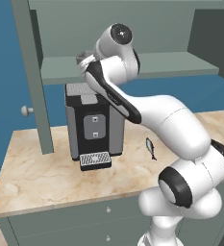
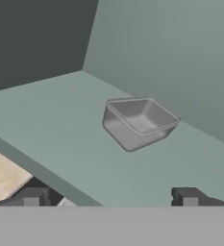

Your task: Retrieve the tupperware from the cabinet, then place the raw meat into the tupperware to avoid contamination.

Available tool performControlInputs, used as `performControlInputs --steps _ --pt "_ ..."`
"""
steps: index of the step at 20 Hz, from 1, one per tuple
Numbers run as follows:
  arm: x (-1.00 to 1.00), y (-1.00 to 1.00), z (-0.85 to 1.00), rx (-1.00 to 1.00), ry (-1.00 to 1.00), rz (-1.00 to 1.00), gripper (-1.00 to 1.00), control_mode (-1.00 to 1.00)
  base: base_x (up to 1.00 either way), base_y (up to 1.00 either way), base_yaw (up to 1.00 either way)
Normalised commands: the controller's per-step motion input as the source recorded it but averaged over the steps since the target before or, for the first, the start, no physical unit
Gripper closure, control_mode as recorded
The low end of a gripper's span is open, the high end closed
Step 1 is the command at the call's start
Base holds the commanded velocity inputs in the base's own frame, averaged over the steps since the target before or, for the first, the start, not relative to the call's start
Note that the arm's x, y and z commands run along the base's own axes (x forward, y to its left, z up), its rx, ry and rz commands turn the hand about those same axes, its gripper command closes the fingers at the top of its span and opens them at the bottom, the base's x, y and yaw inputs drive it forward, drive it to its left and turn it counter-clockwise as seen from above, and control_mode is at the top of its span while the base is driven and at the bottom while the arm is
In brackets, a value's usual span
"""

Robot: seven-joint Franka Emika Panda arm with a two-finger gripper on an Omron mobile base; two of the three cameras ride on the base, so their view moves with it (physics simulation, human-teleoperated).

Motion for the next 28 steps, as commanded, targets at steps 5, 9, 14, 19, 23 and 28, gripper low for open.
performControlInputs --steps 5,9,14,19,23,28 --pt "0.21 0.07 0.00 0.00 0.00 0.00 -1.00 -1.00 0.00 0.00 0.00" --pt "0.19 0.06 0.00 0.00 0.00 0.00 -1.00 -1.00 0.00 0.00 0.00" --pt "0.18 0.05 0.00 0.00 0.00 0.00 -1.00 -1.00 0.00 0.00 0.00" --pt "0.16 0.05 -0.02 0.00 0.00 0.00 -1.00 -1.00 0.00 0.00 0.00" --pt "0.17 0.07 -0.04 0.00 0.00 0.00 -1.00 -1.00 0.00 0.00 0.00" --pt "0.17 0.06 -0.04 0.00 0.00 0.00 -1.00 -1.00 0.00 0.00 0.00"
